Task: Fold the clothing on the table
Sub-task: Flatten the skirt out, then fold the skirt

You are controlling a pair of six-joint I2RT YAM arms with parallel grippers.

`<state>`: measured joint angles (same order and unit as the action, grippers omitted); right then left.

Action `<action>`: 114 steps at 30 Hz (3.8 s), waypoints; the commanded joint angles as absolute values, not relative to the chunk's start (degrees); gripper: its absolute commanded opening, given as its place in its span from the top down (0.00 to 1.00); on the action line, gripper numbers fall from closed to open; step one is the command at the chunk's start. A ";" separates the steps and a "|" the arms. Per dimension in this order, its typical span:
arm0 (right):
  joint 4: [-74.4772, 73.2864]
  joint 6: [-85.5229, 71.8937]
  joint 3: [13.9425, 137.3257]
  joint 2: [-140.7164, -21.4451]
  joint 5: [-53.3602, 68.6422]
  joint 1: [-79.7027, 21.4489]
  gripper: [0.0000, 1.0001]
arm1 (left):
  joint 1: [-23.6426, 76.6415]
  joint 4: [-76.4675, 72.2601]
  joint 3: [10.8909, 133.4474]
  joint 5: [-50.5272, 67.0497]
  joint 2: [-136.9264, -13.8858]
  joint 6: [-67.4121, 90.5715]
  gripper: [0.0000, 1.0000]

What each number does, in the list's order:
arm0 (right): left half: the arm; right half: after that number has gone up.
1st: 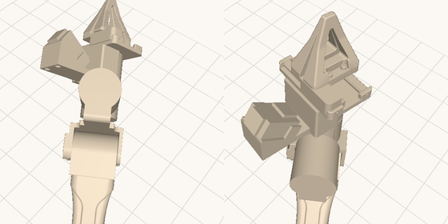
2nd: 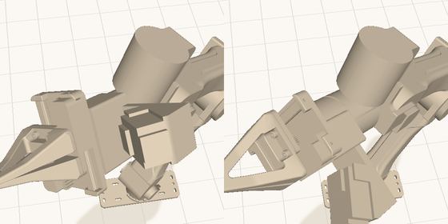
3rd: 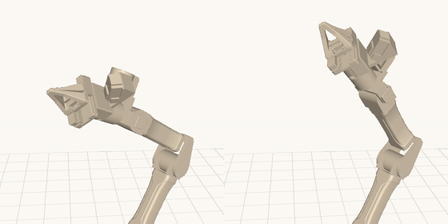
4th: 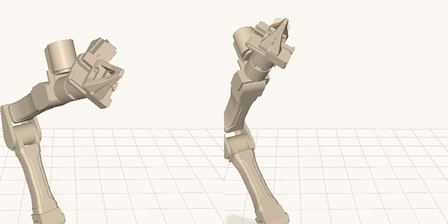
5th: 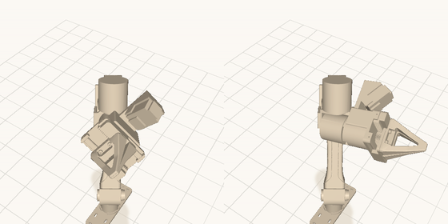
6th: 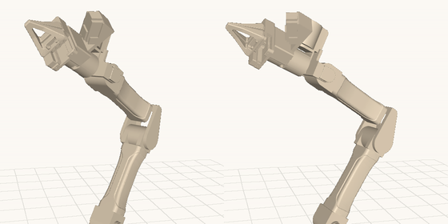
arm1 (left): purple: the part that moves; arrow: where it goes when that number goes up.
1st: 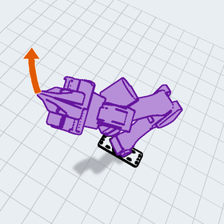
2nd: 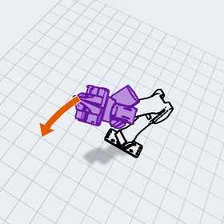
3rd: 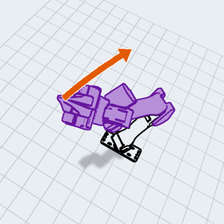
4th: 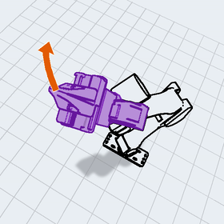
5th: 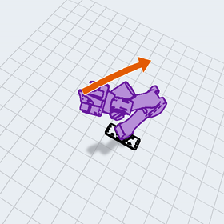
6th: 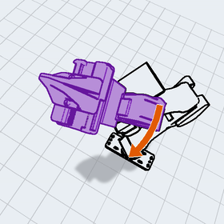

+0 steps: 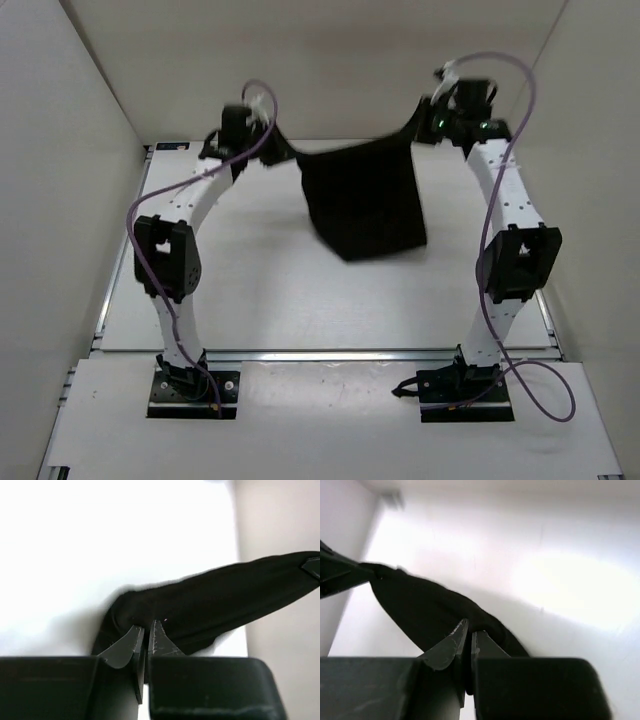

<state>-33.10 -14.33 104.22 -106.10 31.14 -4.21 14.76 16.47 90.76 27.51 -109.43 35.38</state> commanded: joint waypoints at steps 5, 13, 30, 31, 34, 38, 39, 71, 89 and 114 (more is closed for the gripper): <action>-25.85 -11.00 115.87 -93.81 28.58 1.77 1.00 | 15.56 18.14 119.50 19.35 -101.97 29.89 1.00; -18.28 -7.72 58.71 -67.81 15.48 -7.37 0.99 | 18.53 5.97 64.55 13.90 -71.59 29.02 1.00; -22.60 -31.55 29.26 -46.73 25.49 -19.16 1.00 | 22.50 25.25 30.84 19.07 -43.74 36.39 1.00; -22.07 -31.03 30.49 -47.98 25.23 -19.25 1.00 | 21.98 23.66 31.89 19.33 -44.90 36.21 1.00; -20.31 -28.92 33.83 -56.49 24.00 -19.34 1.00 | 22.23 18.56 34.79 19.60 -54.54 36.04 1.00; -19.15 -28.39 34.80 -62.22 24.26 -17.67 1.00 | 22.50 17.48 40.15 17.94 -65.46 32.88 1.00; -19.25 -28.39 35.07 -62.92 24.26 -17.41 1.00 | 22.76 17.14 41.12 17.93 -68.44 31.91 1.00; -16.54 -28.48 32.79 -60.63 28.12 -22.57 1.00 | 23.20 16.90 44.14 24.34 -70.23 33.04 1.00; -6.77 -21.53 47.10 -85.51 27.68 -16.18 1.00 | 24.52 6.68 56.93 28.74 -97.45 35.07 1.00; -24.70 -31.82 28.39 -56.95 17.76 -19.59 0.22 | 21.35 19.69 52.14 24.00 -81.48 22.94 0.23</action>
